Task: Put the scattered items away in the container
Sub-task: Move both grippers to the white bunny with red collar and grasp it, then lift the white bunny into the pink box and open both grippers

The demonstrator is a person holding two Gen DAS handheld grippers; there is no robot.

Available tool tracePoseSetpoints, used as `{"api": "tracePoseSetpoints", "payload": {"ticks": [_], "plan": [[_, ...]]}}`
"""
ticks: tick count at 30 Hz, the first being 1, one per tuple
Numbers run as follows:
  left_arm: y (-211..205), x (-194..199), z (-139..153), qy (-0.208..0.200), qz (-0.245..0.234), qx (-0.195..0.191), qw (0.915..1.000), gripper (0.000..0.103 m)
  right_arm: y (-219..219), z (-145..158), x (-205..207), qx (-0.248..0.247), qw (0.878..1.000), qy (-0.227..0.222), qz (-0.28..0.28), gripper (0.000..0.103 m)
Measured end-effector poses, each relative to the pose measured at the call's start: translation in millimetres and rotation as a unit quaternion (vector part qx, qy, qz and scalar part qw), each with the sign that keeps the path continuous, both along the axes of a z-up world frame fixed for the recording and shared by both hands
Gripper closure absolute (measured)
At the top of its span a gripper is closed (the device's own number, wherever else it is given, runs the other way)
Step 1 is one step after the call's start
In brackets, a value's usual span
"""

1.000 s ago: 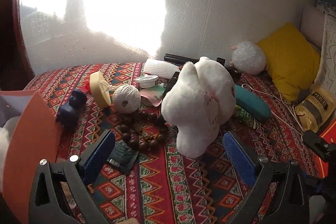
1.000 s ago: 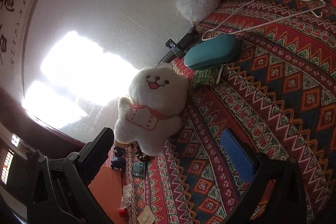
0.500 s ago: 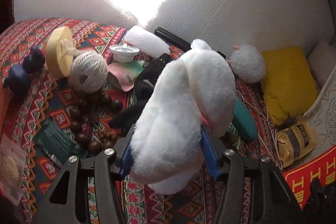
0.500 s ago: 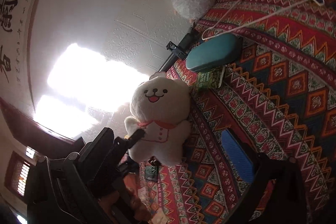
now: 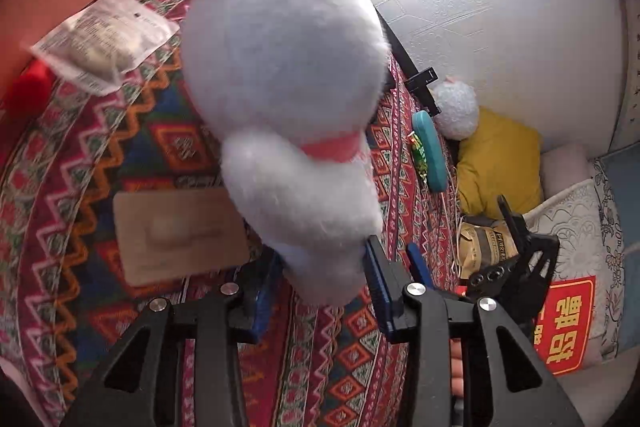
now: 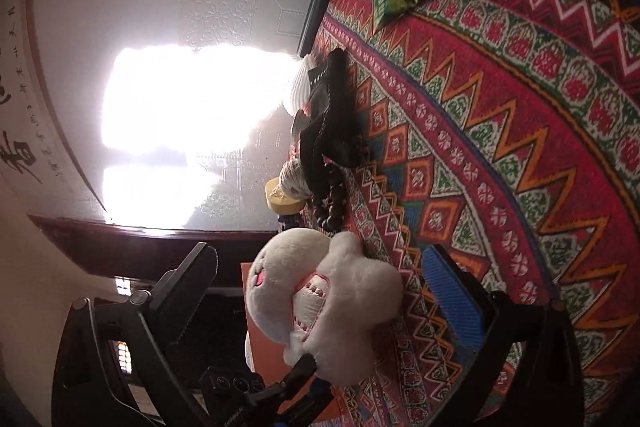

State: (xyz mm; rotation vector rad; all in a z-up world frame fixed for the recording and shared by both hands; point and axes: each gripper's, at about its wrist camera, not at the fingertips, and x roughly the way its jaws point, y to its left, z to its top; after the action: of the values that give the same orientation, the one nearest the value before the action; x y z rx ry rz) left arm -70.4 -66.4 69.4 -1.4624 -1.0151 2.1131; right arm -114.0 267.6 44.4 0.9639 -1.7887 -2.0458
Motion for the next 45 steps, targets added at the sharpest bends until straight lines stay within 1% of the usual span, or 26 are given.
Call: {"api": "tracePoseSetpoints", "payload": {"ticks": [1,3,4,6,8,10,12,14,16,18,20,21,22,24,25,27,28,29,30,31,32,33,35,36,40,45], "plan": [[-2,12,2,0.003,-0.008,0.010,0.9999,0.086,-8,-3,-1,-0.002,1.000,-0.007,0.012,0.001],[-2,32,10,0.009,-0.029,0.024,0.9992,0.087,-23,-11,-3,-0.007,0.999,-0.026,0.041,0.001],[-2,41,15,0.012,-0.035,0.018,0.9992,0.087,-32,-13,-5,-0.005,0.998,-0.030,0.057,0.001],[-9,52,26,0.015,-0.018,-0.020,0.9995,0.086,-48,-13,-10,0.014,0.996,-0.031,0.087,0.001],[-24,52,40,0.028,0.028,-0.078,0.9962,0.076,-62,-11,-13,0.040,0.993,-0.027,0.109,0.001],[-40,40,52,0.049,0.068,-0.108,0.9906,0.038,-73,-14,-15,0.049,0.991,-0.030,0.124,0.001],[-52,24,61,0.065,0.099,-0.122,0.9854,0.025,-81,-23,-16,0.039,0.990,-0.035,0.130,0.001],[-58,3,67,0.076,0.124,-0.133,0.9804,0.021,-88,-31,-18,0.021,0.990,-0.037,0.138,0.001],[-62,-21,65,0.075,0.134,-0.150,0.9768,0.019,-93,-34,-21,0.023,0.990,-0.033,0.137,0.001],[-65,-47,57,0.064,0.131,-0.173,0.9740,0.018,-93,-33,-22,0.018,0.991,-0.022,0.134,0.001],[-68,-71,40,0.037,0.113,-0.183,0.9759,0.018,-92,-33,-22,0.012,0.991,-0.019,0.129,0.001],[-69,-80,31,0.021,0.102,-0.173,0.9795,0.014,-89,-32,-20,0.011,0.992,-0.021,0.128,0.001],[-71,-86,23,0.012,0.099,-0.149,0.9838,0.007,-89,-33,-21,0.010,0.992,-0.021,0.127,0.001],[-75,-91,14,0.002,0.102,-0.104,0.9894,0.001,-88,-33,-22,0.008,0.992,-0.020,0.126,0.001],[-71,-90,14,0.007,0.091,-0.087,0.9919,0.001,-88,-33,-21,0.006,0.992,-0.018,0.124,0.001],[-52,-86,11,0.008,0.035,-0.056,0.9978,0.002,-89,-31,-22,0.004,0.991,-0.005,0.134,0.001],[-36,-78,13,0.014,0.010,-0.073,0.9972,0.002,-91,-29,-23,0.001,0.989,0.007,0.148,0.005],[-24,-68,18,0.033,-0.001,-0.111,0.9933,0.002,-92,-26,-22,0.011,0.988,0.012,0.153,0.016],[-16,-58,24,0.054,-0.005,-0.141,0.9886,0.003,-91,-21,-19,0.038,0.988,0.012,0.151,0.028],[-13,-49,29,0.068,-0.005,-0.148,0.9865,0.005,-89,-17,-18,0.058,0.987,0.014,0.146,0.044],[-14,-40,34,0.075,0.000,-0.138,0.9875,0.008,-84,-15,-15,0.055,0.988,0.018,0.140,0.043],[-19,-34,38,0.077,0.007,-0.123,0.9895,0.020,-78,-12,-12,0.050,0.990,0.022,0.131,0.044],[-26,-21,53,0.086,0.016,-0.096,0.9915,0.022,-69,-2,-6,0.049,0.991,0.040,0.120,0.044],[-27,-14,63,0.099,0.019,-0.098,0.9901,0.022,-68,4,-4,0.045,0.990,0.054,0.121,0.044],[-37,19,113,0.163,0.030,-0.124,0.9784,0.022,-76,33,10,0.032,0.986,0.104,0.128,0.045],[-56,66,168,0.234,0.042,-0.117,0.9643,0.022,-92,89,41,0.057,0.972,0.179,0.144,0.045]]}}
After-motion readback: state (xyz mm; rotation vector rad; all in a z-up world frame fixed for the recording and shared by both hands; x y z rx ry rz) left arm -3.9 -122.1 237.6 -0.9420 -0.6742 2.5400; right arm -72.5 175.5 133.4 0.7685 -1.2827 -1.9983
